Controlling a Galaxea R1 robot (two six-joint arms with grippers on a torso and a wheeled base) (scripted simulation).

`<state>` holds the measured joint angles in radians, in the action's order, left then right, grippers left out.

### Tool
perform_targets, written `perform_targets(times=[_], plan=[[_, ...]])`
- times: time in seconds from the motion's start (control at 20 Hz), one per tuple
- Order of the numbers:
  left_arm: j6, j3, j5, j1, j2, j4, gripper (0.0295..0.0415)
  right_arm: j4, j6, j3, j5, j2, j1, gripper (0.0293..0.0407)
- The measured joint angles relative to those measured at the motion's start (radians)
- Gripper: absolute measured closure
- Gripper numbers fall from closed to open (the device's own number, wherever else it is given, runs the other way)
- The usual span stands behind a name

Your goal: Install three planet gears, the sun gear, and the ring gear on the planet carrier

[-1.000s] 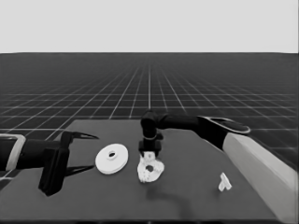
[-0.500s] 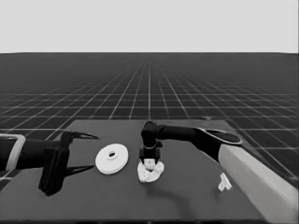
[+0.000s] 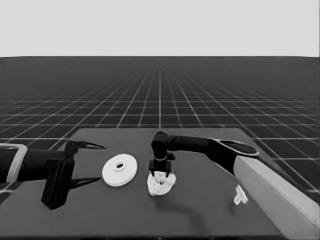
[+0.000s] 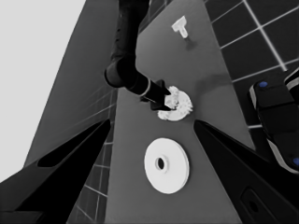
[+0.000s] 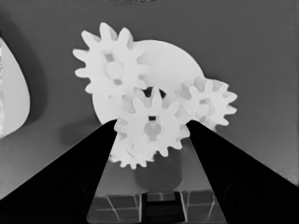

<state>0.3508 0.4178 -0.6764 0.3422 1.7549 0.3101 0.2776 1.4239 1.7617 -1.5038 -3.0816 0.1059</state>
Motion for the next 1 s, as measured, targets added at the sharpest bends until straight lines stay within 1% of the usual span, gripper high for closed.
perform_targets(times=[1.0], plan=[[0.0,0.0,0.0,0.0,0.0,0.0,0.0326,0.0,0.209,0.0,0.0,0.0,0.002,0.0389]])
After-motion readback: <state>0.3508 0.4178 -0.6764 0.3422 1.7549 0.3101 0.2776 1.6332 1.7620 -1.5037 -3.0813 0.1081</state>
